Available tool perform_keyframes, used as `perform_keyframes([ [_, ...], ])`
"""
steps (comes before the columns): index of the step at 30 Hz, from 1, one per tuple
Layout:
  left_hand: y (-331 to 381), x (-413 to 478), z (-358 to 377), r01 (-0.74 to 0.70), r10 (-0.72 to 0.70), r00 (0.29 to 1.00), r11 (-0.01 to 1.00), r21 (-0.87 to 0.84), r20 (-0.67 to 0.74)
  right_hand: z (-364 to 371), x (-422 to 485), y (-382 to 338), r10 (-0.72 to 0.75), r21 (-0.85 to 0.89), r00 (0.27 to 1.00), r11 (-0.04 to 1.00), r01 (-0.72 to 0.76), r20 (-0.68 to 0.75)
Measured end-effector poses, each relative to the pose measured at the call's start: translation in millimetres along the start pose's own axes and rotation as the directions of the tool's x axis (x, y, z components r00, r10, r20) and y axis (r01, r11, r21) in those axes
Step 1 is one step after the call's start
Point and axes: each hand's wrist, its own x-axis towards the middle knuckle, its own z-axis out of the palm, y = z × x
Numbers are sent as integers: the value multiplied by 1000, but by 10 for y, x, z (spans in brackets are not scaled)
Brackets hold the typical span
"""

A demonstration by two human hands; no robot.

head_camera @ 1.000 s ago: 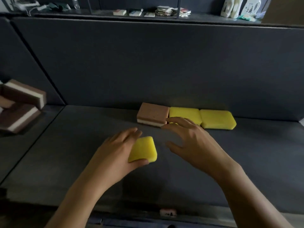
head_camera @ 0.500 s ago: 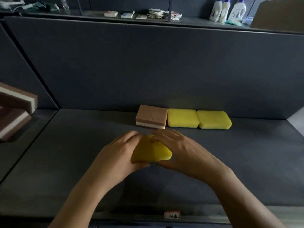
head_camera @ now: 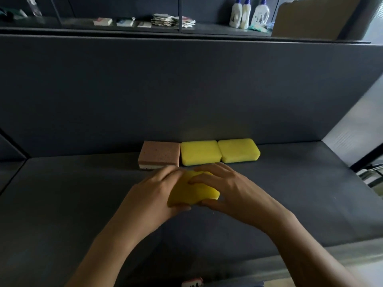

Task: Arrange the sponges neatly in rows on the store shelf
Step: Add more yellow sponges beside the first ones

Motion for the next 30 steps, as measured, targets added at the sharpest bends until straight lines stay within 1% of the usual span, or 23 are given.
perform_keyframes([
  [2,6,32,-15,2,-2,1000,1000,-4,2,-23,2,68,5,-6,1000,1000,-5,1],
  [9,-180,170,-129,67,-66,998,994,84,-7,-61,28,402,58,-26,998,998,-58,-2],
  [12,-276,298,-91,100,-98,995,987,128,-26,-21,51,507,75,-32,997,997,-74,25],
  [16,-388,436,1,90,-81,995,978,186,-53,35,59,559,101,-22,993,995,-99,66],
  [20,-412,489,3,79,-62,992,983,164,-107,49,65,549,102,-51,991,994,-99,81],
  [25,-401,514,-8,71,-48,989,984,162,-144,70,102,463,83,-130,996,989,-77,37],
  [30,-380,542,19,67,-39,983,986,150,-180,145,163,384,63,-133,998,989,-62,7],
])
